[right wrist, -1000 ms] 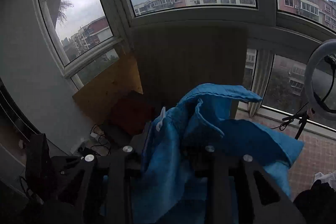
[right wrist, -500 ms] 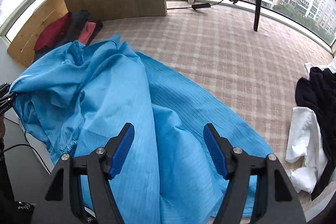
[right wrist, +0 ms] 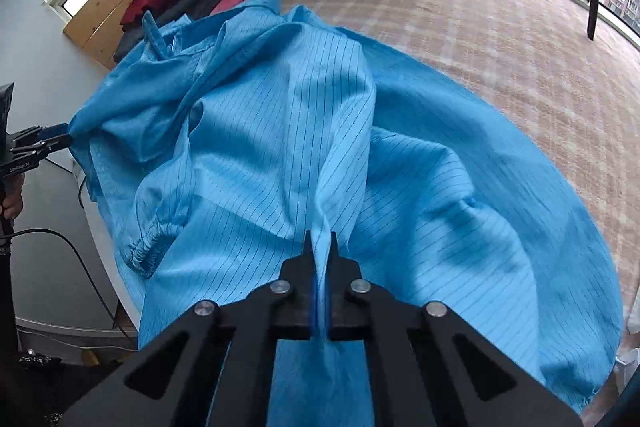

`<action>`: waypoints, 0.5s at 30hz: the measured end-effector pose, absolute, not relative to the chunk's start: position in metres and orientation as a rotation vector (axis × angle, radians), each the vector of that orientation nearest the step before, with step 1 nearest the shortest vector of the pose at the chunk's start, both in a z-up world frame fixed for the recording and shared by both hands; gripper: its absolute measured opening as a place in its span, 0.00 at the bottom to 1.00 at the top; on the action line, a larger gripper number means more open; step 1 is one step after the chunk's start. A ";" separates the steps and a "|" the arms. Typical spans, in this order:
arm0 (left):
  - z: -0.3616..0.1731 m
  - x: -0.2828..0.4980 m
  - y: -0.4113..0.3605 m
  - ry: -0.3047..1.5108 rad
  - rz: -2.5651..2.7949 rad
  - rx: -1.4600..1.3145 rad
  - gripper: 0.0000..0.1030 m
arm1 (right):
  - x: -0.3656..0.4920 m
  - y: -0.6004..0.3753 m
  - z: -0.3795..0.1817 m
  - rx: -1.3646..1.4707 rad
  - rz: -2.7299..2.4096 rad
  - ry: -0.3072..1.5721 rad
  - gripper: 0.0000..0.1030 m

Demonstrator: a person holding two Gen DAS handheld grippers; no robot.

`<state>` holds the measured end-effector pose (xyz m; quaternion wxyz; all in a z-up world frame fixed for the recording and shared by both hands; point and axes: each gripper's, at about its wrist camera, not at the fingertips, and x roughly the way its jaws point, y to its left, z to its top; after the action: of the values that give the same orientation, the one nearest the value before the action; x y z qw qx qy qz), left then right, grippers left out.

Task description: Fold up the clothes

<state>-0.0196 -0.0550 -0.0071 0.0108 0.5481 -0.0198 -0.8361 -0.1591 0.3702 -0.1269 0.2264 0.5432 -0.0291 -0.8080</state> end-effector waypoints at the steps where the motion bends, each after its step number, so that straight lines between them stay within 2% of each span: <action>1: 0.000 -0.014 -0.055 -0.048 -2.613 1.675 0.45 | -0.158 0.385 -0.117 1.480 -2.262 -0.121 0.02; 3: 0.013 -0.003 -0.056 -0.021 -2.619 1.605 0.45 | -0.154 0.416 -0.100 1.474 -2.277 -0.234 0.02; 4: 0.018 -0.002 -0.049 -0.017 -2.646 1.582 0.45 | -0.149 0.422 -0.093 1.458 -2.267 -0.221 0.02; 7: 0.014 -0.027 -0.007 -0.015 -2.789 1.592 0.54 | -0.136 0.419 -0.081 1.443 -2.237 -0.104 0.02; 11: -0.011 -0.091 0.036 -0.065 -2.825 1.644 0.55 | -0.129 0.398 -0.073 1.422 -2.234 0.043 0.04; 12: -0.019 -0.109 0.042 -0.058 -2.816 1.665 0.55 | -0.131 0.397 -0.073 1.419 -2.249 0.042 0.08; 14: -0.034 -0.145 0.053 -0.044 -2.799 1.705 0.53 | -0.138 0.397 -0.078 1.427 -2.265 0.012 0.27; 15: -0.042 -0.156 0.058 -0.041 -2.790 1.741 0.48 | -0.142 0.399 -0.081 1.431 -2.274 -0.001 0.48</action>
<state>-0.1564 0.0578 -0.0419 -0.0737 0.5280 -0.0124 -0.8459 -0.1423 0.3989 -0.0810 0.2254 0.5190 -0.0005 -0.8245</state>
